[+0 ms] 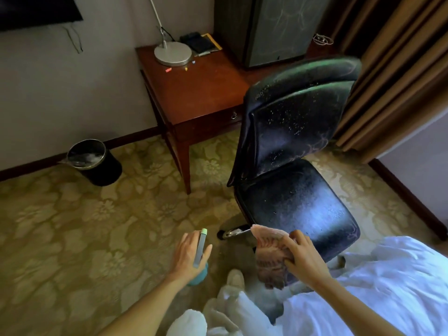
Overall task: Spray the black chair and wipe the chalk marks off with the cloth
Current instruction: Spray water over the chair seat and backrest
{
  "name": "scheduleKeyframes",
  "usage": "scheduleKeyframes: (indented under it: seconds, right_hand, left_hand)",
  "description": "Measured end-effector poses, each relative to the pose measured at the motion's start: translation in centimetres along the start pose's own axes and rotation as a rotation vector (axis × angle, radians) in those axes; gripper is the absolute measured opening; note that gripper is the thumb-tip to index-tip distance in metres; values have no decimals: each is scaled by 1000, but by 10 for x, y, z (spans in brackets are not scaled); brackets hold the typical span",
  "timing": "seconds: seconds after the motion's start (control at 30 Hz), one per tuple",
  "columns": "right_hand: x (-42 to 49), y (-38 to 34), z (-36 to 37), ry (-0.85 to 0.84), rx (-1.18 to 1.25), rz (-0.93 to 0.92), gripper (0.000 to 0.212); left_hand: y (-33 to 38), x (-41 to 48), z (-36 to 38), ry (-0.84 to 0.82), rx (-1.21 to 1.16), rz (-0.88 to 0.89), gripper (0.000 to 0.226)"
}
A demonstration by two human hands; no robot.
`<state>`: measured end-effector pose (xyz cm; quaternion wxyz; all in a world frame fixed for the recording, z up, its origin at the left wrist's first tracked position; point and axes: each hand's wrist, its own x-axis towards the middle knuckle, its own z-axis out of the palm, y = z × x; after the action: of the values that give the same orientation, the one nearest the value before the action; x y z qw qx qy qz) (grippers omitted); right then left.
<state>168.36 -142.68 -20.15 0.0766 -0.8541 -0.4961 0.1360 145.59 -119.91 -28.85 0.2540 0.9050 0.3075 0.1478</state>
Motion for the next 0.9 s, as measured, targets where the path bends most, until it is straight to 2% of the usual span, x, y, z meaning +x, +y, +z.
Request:
scheduleKeyframes:
  seconds: [0.17, 0.3, 0.57, 0.73, 0.9]
  right_hand:
    - [51, -13, -15, -15, 5, -59, 66]
    - [101, -22, -18, -56, 46, -91, 55]
    - [224, -45, -33, -119, 16, -206, 48]
    - [299, -65, -51, -101, 21, -278, 48]
    - [355, -80, -62, -47, 62, -279, 44]
  left_hand:
    - [-5, 34, -7, 64, 3, -52, 35]
    - [-5, 69, -21, 147, -22, -36, 30]
    - [-29, 168, -53, 237, 23, -83, 25]
    - [-45, 248, -75, 292, 121, -106, 32]
    - [-56, 316, -93, 330, 111, -147, 38]
